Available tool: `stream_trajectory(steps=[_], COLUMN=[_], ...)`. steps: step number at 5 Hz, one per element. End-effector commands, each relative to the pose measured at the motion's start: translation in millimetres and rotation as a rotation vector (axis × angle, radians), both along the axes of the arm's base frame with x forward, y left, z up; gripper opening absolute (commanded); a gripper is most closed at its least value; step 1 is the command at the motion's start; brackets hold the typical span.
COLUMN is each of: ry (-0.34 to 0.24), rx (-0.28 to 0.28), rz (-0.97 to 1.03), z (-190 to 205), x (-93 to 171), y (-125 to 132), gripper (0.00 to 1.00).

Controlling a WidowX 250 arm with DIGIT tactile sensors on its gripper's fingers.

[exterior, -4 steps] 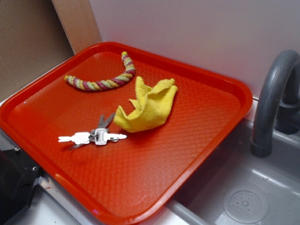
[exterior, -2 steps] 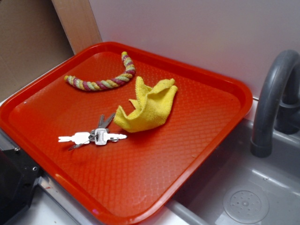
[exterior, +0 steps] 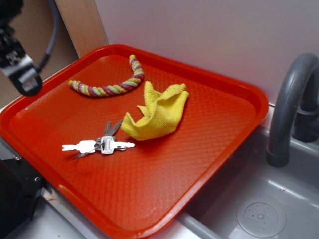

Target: Grab the silver keys.

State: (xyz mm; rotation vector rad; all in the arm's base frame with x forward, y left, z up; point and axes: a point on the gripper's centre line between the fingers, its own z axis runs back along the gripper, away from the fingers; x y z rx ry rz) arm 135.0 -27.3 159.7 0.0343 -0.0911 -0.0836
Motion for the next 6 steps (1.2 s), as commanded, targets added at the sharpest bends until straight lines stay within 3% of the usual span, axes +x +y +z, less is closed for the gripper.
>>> stream_trajectory(steps=[1,2,4,5,6], ry=[0.045,0.021,-0.134,-0.132,-0.115], rx=[-0.064,-0.098,0.018,0.028,0.022], rz=[-0.170,-0.252,-0.329,-0.297,-0.279], z=[-56,-72,-117,-132,-131], x=[-3,-11,4,24,34], y=[-17,-25,-42,-43,-40], gripper=[1.00,1.00,1.00,0.00,0.00])
